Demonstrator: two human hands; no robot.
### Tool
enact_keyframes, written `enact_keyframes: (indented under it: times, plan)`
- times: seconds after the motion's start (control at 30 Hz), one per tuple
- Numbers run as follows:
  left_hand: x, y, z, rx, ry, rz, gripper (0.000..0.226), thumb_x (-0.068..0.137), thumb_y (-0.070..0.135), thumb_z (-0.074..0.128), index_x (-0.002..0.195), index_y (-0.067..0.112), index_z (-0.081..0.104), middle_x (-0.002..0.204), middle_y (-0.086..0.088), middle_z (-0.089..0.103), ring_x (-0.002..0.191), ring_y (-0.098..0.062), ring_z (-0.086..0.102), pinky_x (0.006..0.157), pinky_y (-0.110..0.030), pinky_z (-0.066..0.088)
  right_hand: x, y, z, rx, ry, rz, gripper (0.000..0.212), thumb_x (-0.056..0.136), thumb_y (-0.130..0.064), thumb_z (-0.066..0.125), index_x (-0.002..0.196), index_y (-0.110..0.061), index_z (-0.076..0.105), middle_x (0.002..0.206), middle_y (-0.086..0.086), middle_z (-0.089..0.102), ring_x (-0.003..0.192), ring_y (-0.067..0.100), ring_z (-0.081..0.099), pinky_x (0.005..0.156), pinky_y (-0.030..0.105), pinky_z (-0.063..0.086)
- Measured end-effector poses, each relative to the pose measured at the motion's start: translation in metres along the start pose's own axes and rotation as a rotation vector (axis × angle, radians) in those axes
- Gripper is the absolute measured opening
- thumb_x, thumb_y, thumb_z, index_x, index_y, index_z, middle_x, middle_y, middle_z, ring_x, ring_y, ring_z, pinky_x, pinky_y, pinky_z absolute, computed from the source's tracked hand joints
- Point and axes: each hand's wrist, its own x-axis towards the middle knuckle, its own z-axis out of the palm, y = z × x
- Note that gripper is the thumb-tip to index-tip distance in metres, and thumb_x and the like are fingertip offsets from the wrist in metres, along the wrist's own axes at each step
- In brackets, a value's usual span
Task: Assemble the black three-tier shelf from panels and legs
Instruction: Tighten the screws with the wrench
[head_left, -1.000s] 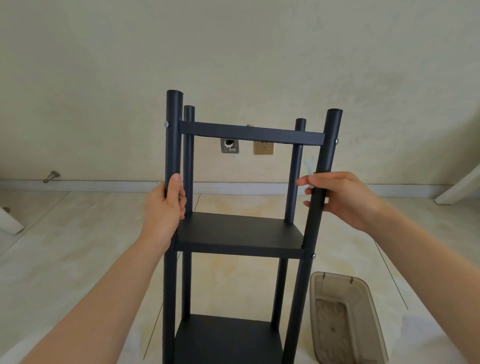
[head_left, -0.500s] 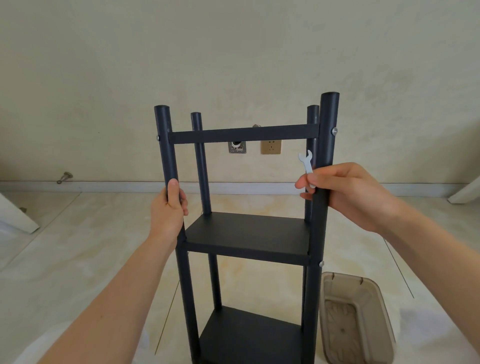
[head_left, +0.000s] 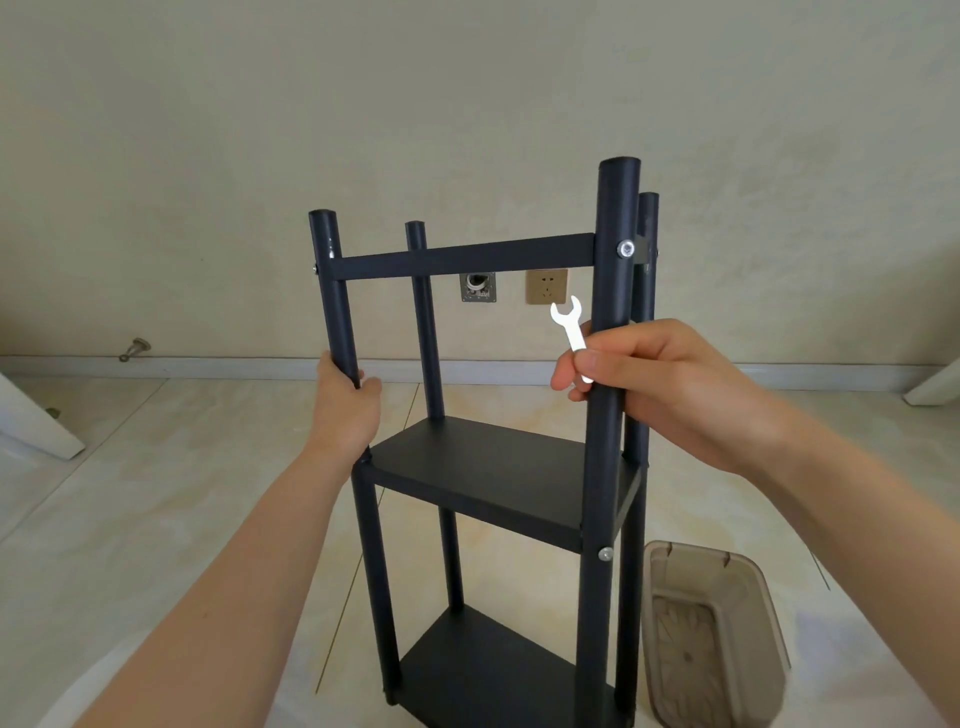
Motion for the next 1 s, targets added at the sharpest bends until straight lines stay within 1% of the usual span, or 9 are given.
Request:
enact_keyframes:
  times: [0.1, 0.23, 0.3, 0.4, 0.5, 0.57, 0.7, 0.8, 1.0]
  plan:
    - [-0.011, 0.003, -0.003, 0.194, -0.043, 0.002, 0.073, 0.100, 0.014, 0.054, 0.158, 0.008, 0.010, 0.157, -0.020, 0.031, 0.137, -0.039, 0.043, 0.112, -0.050, 0.041, 0.004, -0.003, 0.005, -0.032, -0.023, 0.004, 0.022, 0.085, -0.032, 0.061, 0.084, -0.022, 0.081, 0.104, 0.025, 0.052, 0.085, 0.015, 0.057, 0.083, 0.022, 0.049]
    - [-0.038, 0.016, 0.000, 0.359, -0.167, 0.044, 0.093, 0.099, 0.023, 0.060, 0.161, 0.013, -0.009, 0.170, -0.007, -0.003, 0.154, -0.029, 0.017, 0.118, -0.039, 0.026, 0.009, -0.002, 0.006, -0.071, -0.026, -0.010, 0.021, 0.086, -0.034, 0.060, 0.085, -0.028, 0.081, 0.104, 0.018, 0.059, 0.089, 0.015, 0.060, 0.091, 0.029, 0.050]
    - [-0.050, 0.025, -0.001, 0.271, -0.351, 0.061, 0.103, 0.092, 0.034, 0.071, 0.162, 0.021, -0.003, 0.170, 0.003, 0.003, 0.153, -0.018, 0.017, 0.118, -0.036, 0.023, 0.012, -0.001, 0.008, -0.060, -0.030, -0.029, 0.021, 0.087, -0.032, 0.060, 0.087, -0.029, 0.081, 0.101, 0.011, 0.066, 0.095, 0.015, 0.063, 0.096, 0.032, 0.050]
    - [-0.072, 0.040, -0.004, 0.054, -0.796, 0.039, 0.106, 0.075, 0.055, 0.079, 0.160, 0.035, 0.019, 0.162, 0.018, 0.028, 0.146, -0.003, 0.030, 0.117, -0.031, 0.025, 0.015, -0.003, 0.014, -0.046, -0.052, -0.070, 0.021, 0.090, -0.028, 0.060, 0.091, -0.026, 0.081, 0.102, -0.004, 0.072, 0.108, 0.014, 0.063, 0.099, 0.032, 0.049]
    - [-0.098, 0.048, 0.009, -0.050, -1.029, 0.109, 0.072, 0.075, 0.051, 0.077, 0.141, 0.038, 0.051, 0.141, 0.024, 0.057, 0.132, 0.000, 0.052, 0.117, -0.037, 0.036, 0.019, -0.005, 0.021, -0.070, -0.044, -0.084, 0.020, 0.093, -0.025, 0.061, 0.092, -0.027, 0.081, 0.117, -0.005, 0.070, 0.124, 0.007, 0.055, 0.109, 0.039, 0.042]
    - [-0.111, 0.051, 0.023, -0.130, -0.989, 0.112, 0.046, 0.080, 0.043, 0.076, 0.124, 0.038, 0.062, 0.126, 0.021, 0.067, 0.121, -0.006, 0.063, 0.108, -0.034, 0.046, 0.021, -0.007, 0.025, -0.065, -0.036, -0.076, 0.021, 0.095, -0.019, 0.060, 0.094, -0.023, 0.080, 0.123, -0.007, 0.068, 0.130, 0.003, 0.049, 0.115, 0.043, 0.035]
    - [-0.127, 0.052, 0.043, -0.418, -0.731, 0.063, 0.011, 0.092, 0.024, 0.073, 0.097, 0.015, 0.069, 0.086, -0.001, 0.077, 0.082, -0.017, 0.076, 0.073, -0.026, 0.060, 0.024, -0.011, 0.029, -0.033, -0.022, -0.071, 0.021, 0.096, -0.015, 0.058, 0.099, -0.016, 0.078, 0.127, -0.009, 0.067, 0.131, 0.002, 0.049, 0.118, 0.044, 0.030]
    - [-0.131, 0.051, 0.046, -0.384, -0.597, 0.135, 0.023, 0.095, 0.031, 0.068, 0.078, 0.018, 0.061, 0.055, -0.002, 0.059, 0.048, -0.015, 0.058, 0.055, -0.019, 0.051, 0.024, -0.010, 0.031, 0.001, 0.027, -0.093, 0.021, 0.097, -0.013, 0.056, 0.101, -0.009, 0.076, 0.125, -0.002, 0.069, 0.128, 0.008, 0.055, 0.117, 0.046, 0.031]
    - [-0.132, 0.057, 0.040, -0.435, -0.619, 0.100, 0.034, 0.096, 0.029, 0.067, 0.072, 0.014, 0.048, 0.048, -0.001, 0.039, 0.037, -0.014, 0.034, 0.039, -0.022, 0.031, 0.022, -0.007, 0.037, 0.050, 0.113, -0.156, 0.020, 0.097, -0.007, 0.055, 0.094, -0.005, 0.075, 0.125, 0.008, 0.067, 0.124, 0.014, 0.058, 0.114, 0.047, 0.037]
